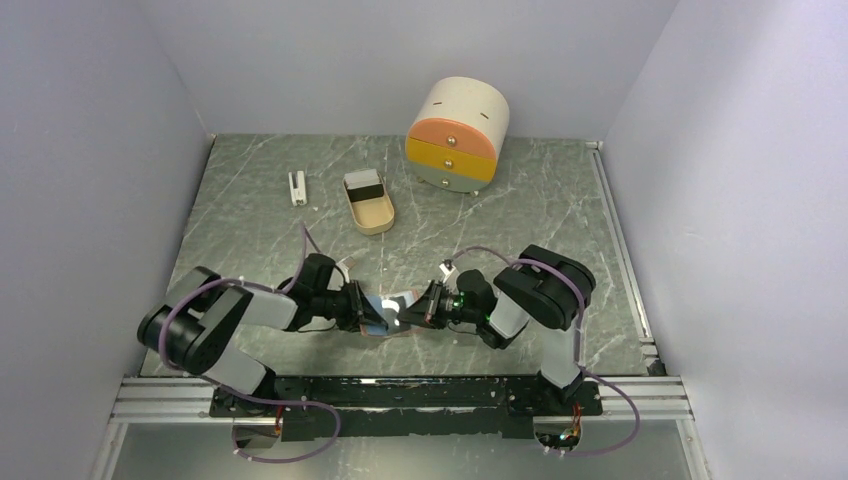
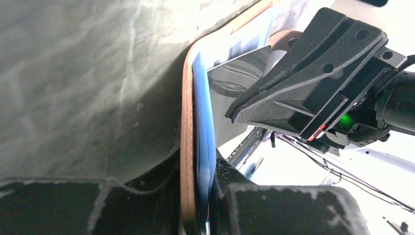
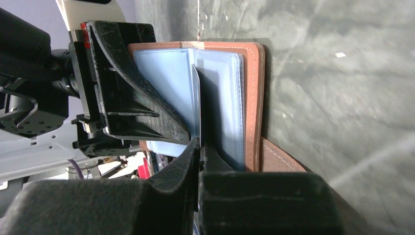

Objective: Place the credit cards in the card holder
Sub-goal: Insert the credit card into the card holder.

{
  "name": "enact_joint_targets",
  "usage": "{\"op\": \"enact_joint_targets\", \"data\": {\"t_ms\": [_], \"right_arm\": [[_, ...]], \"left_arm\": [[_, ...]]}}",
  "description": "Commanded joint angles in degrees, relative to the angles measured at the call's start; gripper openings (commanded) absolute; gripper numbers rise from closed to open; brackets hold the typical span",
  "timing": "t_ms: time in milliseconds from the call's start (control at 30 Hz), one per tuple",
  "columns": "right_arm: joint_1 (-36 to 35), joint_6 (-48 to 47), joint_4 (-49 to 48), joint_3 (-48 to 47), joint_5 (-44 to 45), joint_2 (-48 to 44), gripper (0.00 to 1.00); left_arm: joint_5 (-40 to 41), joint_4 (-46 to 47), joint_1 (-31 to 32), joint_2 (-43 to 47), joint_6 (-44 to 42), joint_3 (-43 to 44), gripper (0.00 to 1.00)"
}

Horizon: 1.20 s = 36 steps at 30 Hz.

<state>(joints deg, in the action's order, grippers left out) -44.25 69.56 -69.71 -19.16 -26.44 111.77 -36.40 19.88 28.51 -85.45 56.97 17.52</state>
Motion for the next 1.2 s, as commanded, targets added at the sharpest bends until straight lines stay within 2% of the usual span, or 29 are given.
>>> {"op": "enact_joint_targets", "data": {"t_ms": [0,100,200,500,700,833,900,1033,1167], "right_arm": [[0.4,-4.1,7.7,2.7,1.4,-2.2,0.02],[0.4,-4.8,8.3,2.8,1.6,-2.5,0.02],[0.5,-5.0,8.4,2.1,1.0,-1.9,0.01],[0.6,-5.4,8.9,1.3,1.3,-0.7,0.01],[0.7,-5.2,8.2,1.4,1.2,-0.1,0.00],[0.8,-5.5,8.7,1.5,1.4,-0.2,0.00],[0.9,-5.3,8.2,1.7,1.2,0.1,0.00],[0.9,-4.9,7.0,1.4,0.7,0.1,0.00],[0.9,-4.5,5.8,0.6,-0.1,1.6,0.00]], "left_arm": [[-2.6,7.6,1.8,-5.0,2.9,2.1,0.25],[-1.3,4.6,1.5,-4.7,2.5,2.3,0.31],[0.5,-0.4,0.2,-0.7,1.1,1.0,0.35],[4.2,-15.2,-5.6,12.1,-3.0,-2.0,0.37],[7.5,-21.2,-7.7,15.6,-4.1,-1.7,0.28],[8.9,-24.8,-8.6,17.4,-4.8,-1.3,0.27],[9.3,-25.5,-8.9,18.7,-5.0,-1.4,0.25],[8.7,-25.0,-9.2,18.9,-5.2,-1.6,0.09],[7.3,-23.0,-9.2,17.5,-5.5,-2.0,0.09]]}}
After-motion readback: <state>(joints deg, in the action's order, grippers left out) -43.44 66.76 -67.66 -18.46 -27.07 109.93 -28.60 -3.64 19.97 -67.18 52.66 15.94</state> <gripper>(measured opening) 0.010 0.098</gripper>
